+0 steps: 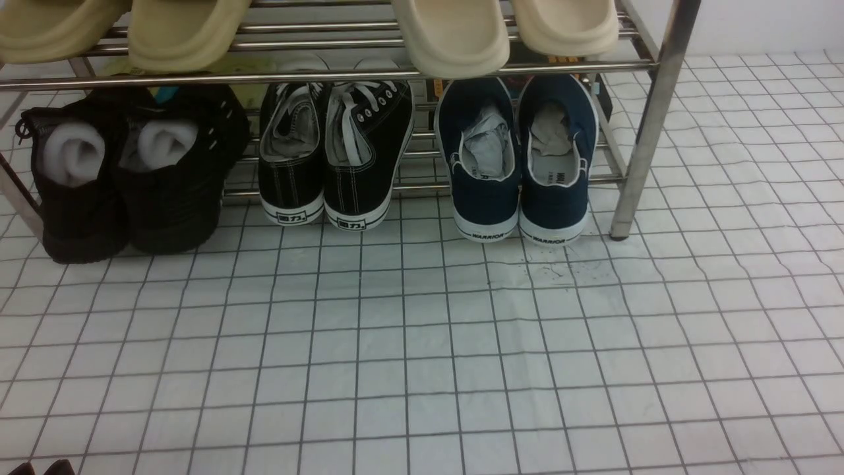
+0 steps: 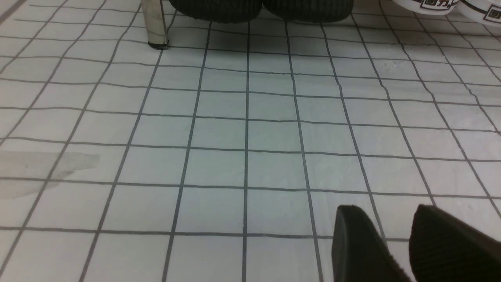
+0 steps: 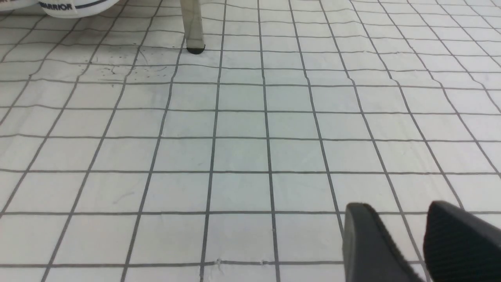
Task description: Take the shoes off the shelf with your hand from the white checkered tablecloth.
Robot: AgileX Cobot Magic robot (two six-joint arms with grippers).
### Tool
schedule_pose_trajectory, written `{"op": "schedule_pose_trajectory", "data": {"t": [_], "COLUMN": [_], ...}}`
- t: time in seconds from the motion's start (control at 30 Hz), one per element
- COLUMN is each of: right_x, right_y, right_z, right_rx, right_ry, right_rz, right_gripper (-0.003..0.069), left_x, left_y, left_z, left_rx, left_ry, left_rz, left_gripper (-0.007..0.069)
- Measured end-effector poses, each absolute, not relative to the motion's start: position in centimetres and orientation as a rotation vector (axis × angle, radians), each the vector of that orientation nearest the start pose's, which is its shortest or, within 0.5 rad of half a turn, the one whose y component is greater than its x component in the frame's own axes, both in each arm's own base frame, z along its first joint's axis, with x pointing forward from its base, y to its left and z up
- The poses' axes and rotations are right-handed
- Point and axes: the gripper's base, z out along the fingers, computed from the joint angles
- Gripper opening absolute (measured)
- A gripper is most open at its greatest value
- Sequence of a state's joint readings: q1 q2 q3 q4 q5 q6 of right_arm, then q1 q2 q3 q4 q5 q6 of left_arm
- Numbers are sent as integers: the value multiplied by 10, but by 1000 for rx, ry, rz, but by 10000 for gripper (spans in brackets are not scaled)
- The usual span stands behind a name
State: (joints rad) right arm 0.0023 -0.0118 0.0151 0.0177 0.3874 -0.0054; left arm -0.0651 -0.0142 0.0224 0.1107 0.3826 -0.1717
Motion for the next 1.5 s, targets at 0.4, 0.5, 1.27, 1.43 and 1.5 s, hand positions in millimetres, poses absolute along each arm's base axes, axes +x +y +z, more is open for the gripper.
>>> {"op": "schedule_pose_trajectory", "data": {"t": [0.4,0.5,1.27,1.43,1.5], "right_x": [52,52,53,49,46], "right_y": [1,1,20,17,16], "right_z": [174,174,181,222,257], "right_rx": [4,4,789,597,420], "right_ry": [1874,1874,1697,1579,1558], "right_rz": [15,15,933,832,686], "right_gripper": [239,239,239,177,101], "left_x": [52,52,52,52,52], "left_y": [0,0,0,0,0], "left_z": [172,172,172,172,172], "left_rx": [-32,-32,-32,-32,-32], "left_ry": [1872,1872,1872,1872,1872], "left_rz": [-54,-54,-54,-54,-54], "left_gripper": [240,240,240,240,240]}}
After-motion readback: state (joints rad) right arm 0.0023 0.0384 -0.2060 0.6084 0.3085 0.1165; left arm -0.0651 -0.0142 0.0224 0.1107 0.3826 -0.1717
